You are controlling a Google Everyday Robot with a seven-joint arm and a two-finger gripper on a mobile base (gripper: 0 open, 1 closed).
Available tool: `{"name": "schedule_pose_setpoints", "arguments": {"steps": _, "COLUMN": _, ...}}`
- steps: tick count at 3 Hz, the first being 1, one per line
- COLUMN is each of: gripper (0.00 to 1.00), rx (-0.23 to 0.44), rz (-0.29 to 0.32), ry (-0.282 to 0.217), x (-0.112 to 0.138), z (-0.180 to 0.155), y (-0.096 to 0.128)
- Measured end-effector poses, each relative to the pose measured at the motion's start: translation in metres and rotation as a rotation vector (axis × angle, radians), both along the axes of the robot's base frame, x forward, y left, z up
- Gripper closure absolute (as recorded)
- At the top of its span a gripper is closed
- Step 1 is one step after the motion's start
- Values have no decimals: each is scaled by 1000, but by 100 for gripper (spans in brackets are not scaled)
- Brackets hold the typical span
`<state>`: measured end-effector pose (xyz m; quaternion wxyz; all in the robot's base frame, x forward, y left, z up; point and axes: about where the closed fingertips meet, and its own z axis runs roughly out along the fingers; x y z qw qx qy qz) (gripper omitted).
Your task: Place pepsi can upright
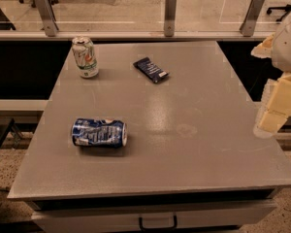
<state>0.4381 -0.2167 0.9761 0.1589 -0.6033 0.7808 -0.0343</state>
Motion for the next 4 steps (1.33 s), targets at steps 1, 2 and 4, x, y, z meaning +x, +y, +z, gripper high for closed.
{"name": "schedule_pose_setpoints", "arguments": {"steps": 1, "gripper": 0, "rx": 0, "rz": 0, "ry": 0, "x": 0, "z": 0, "y": 0}}
{"name": "schedule_pose_setpoints", "arguments": {"steps": 2, "gripper": 0, "rx": 12, "rz": 36, "ry": -7, "x": 10, "z": -2, "y": 22}}
{"name": "schedule_pose_setpoints", "arguments": {"steps": 4, "gripper": 0, "rx": 51, "rz": 177, "ry": 5, "x": 31, "z": -14, "y": 99}}
